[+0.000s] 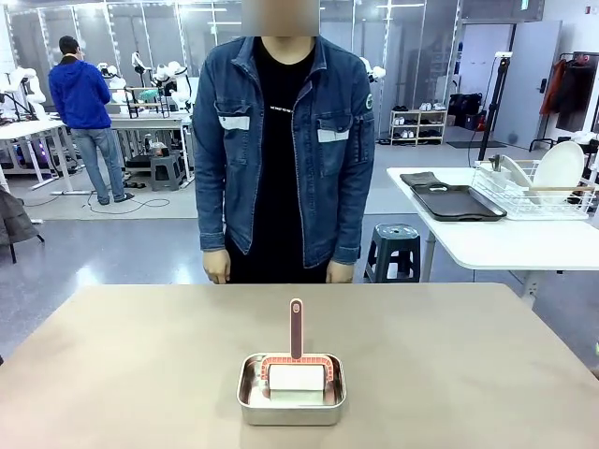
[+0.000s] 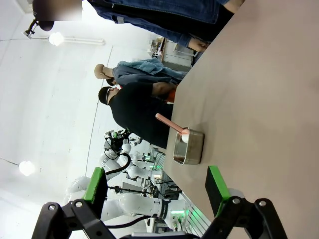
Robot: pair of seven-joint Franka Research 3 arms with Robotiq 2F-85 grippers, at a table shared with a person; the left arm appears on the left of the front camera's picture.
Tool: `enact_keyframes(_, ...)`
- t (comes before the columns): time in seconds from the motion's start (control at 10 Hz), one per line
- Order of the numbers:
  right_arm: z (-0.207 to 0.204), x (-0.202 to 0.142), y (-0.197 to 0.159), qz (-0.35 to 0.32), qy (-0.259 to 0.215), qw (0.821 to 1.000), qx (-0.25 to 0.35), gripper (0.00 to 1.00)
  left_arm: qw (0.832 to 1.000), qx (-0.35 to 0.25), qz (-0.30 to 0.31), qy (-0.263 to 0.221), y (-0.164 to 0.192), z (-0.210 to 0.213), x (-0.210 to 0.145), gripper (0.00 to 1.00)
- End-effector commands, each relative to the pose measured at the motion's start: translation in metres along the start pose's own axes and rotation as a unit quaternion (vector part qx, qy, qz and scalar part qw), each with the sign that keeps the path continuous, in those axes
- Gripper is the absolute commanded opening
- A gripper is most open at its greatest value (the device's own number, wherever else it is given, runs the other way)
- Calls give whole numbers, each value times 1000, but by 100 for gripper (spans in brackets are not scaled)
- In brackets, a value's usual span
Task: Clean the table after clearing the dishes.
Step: Place the Lint Roller back on top of the Airtight Container.
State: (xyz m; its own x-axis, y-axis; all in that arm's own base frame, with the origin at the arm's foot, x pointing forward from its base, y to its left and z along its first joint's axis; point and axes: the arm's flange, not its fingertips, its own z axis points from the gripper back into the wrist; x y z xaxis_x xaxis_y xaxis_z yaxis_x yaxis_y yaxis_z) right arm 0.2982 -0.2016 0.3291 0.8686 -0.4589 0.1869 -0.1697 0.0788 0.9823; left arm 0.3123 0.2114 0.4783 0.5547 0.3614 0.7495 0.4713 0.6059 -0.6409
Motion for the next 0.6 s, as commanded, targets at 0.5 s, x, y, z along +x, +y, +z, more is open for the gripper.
enact_keyframes(0.5, 0, -3, 2, 2, 0, 1000, 3, 100, 1000, 2, 6, -5, -2, 0, 2, 100)
